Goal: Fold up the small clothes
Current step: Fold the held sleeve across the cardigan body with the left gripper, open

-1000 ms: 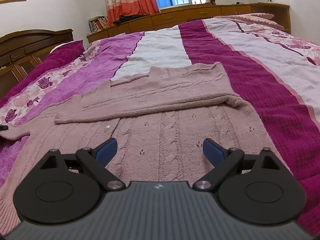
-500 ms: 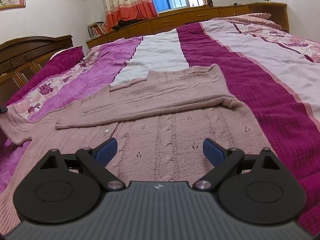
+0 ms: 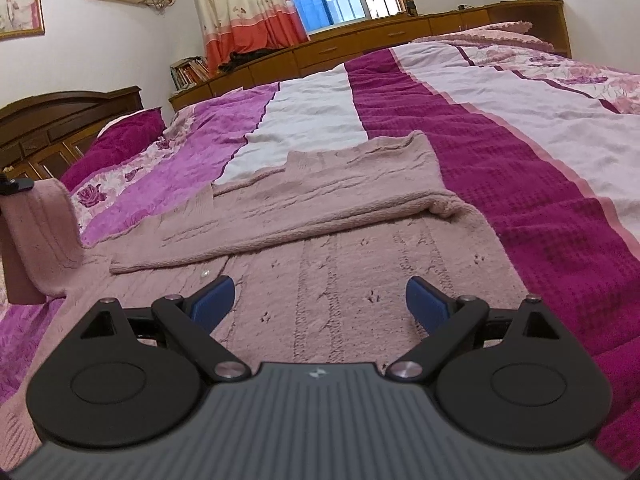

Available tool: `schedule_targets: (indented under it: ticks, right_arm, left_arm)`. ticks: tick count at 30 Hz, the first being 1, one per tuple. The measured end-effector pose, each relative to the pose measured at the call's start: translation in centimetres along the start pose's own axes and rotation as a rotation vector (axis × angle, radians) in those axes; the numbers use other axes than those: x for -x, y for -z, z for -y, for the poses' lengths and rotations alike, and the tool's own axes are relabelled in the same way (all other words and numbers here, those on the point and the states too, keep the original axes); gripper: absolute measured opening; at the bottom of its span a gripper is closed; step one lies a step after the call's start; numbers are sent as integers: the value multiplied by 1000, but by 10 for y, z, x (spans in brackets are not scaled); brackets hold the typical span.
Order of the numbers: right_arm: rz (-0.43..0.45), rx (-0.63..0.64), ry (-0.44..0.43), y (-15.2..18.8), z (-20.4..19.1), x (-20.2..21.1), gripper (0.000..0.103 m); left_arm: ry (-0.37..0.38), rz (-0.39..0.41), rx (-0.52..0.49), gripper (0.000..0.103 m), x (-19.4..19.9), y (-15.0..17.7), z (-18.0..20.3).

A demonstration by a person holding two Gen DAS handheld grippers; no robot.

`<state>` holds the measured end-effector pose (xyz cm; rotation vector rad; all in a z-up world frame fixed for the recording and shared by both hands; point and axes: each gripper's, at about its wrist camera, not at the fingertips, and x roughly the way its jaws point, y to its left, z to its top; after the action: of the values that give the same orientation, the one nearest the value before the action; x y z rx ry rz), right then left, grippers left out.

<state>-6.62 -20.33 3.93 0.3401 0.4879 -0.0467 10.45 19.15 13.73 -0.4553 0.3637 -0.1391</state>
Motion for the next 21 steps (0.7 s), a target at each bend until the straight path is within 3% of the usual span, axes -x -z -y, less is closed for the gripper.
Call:
schedule_targets:
  ticks: [21]
  right_arm:
    - [11, -83, -12, 1, 24, 2, 97]
  left_arm:
    - [51, -224, -124, 10, -63, 85, 85]
